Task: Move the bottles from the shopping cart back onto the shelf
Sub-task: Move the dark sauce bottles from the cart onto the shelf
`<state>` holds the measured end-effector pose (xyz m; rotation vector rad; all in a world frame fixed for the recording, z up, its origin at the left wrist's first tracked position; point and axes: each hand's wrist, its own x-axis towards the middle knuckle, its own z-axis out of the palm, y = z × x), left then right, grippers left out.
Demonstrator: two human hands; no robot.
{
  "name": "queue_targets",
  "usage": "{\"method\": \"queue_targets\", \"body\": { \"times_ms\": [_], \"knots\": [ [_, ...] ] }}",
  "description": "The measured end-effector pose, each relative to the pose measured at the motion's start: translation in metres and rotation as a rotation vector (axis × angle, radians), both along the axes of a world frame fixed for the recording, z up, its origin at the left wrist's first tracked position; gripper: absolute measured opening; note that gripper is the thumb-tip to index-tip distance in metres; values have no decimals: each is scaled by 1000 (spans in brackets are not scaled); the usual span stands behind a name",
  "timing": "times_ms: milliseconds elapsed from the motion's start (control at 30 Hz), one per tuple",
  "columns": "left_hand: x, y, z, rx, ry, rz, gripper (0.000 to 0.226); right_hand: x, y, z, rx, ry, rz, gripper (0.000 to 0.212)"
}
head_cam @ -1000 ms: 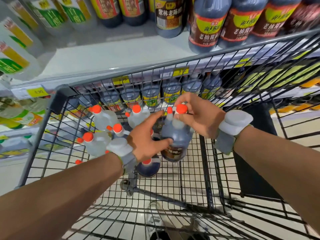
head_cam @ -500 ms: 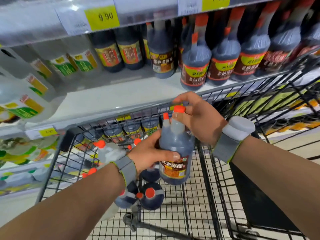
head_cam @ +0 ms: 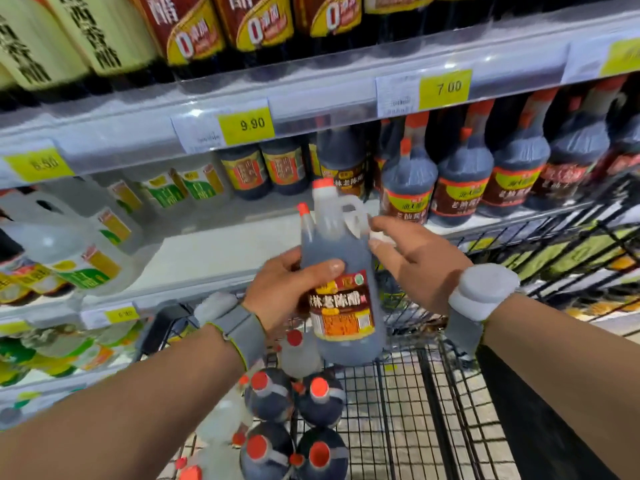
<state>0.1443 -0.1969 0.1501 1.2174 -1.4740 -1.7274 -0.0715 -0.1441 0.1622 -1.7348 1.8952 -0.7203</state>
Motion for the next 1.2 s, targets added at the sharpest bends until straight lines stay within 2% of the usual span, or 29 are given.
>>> {"method": "queue_targets", "body": {
  "times_ms": [67,167,233,500,600,733,1000,1200],
  "knots": [
    [-1,-15,9,-14,24,62,62,-6,-5,-8,20,247,71,62],
    [-5,-32,21,-46,7,83,63,-13,-8,-26,75,572,120,91],
    [-8,-43,28,-66,-2,95,61,-13,-8,-39,58,717,121,97],
    [-30,-66,45,-119,3,136,62,-6,-11,-49,18,694,67,102],
    [-40,-75,45,-170,-26,174,71,-6,-12,-52,12,709,65,104],
    [-54,-82,37,-224,-58,238,50,-4,-12,-58,-33,713,19,110],
    [-73,-102,6,-248,-10,341,96,-2,-13,-57,-1,713,26,108],
    [-85,-103,-8,-314,-38,286,101,-1,-14,-60,-7,738,4,107]
  ]
}}
